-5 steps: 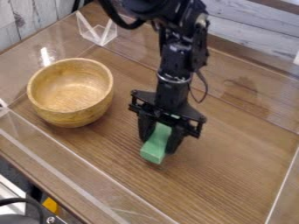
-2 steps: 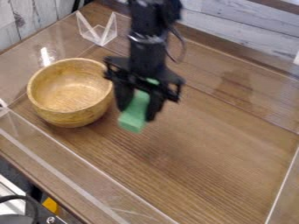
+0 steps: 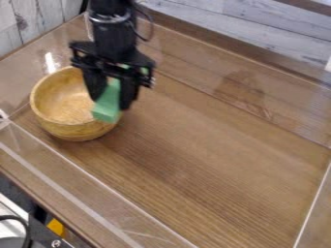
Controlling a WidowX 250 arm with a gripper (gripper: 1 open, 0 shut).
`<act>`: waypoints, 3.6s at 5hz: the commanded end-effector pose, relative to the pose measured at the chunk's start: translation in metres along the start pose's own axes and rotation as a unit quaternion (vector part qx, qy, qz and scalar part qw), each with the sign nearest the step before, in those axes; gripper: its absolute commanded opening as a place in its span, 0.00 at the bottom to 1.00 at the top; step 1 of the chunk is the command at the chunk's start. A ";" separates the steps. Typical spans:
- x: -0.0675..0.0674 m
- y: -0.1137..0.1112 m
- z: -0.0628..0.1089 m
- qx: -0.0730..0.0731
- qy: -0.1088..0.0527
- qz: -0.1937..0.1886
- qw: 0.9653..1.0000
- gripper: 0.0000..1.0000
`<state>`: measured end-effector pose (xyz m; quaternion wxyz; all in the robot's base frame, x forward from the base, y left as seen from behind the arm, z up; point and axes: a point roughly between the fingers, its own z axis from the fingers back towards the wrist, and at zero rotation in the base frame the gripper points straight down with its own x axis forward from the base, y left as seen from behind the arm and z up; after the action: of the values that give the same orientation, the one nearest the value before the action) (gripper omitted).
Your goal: Put the green block in the brown bowl
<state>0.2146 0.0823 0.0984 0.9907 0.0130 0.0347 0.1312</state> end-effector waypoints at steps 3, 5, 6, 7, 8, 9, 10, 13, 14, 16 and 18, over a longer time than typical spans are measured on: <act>0.017 0.038 -0.006 0.017 -0.020 0.015 1.000 0.00; 0.021 0.043 -0.016 0.017 -0.024 0.018 0.999 0.00; 0.021 0.044 -0.020 0.016 -0.025 0.017 0.999 0.00; 0.021 0.045 -0.024 0.013 -0.026 0.017 0.999 0.00; 0.020 0.044 -0.026 0.010 -0.026 0.017 0.999 0.00; 0.021 0.045 -0.028 0.011 -0.025 0.019 0.999 0.00; 0.022 0.046 -0.030 0.011 -0.024 0.021 0.999 0.00; 0.021 0.046 -0.035 0.010 -0.018 0.026 0.999 1.00; 0.021 0.044 -0.034 0.007 -0.017 0.028 0.999 1.00; 0.020 0.041 -0.033 0.001 -0.015 0.032 0.999 1.00; 0.021 0.041 -0.033 -0.003 -0.014 0.036 0.999 1.00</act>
<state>0.2181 0.1234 0.0585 0.9864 0.0088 0.0327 0.1611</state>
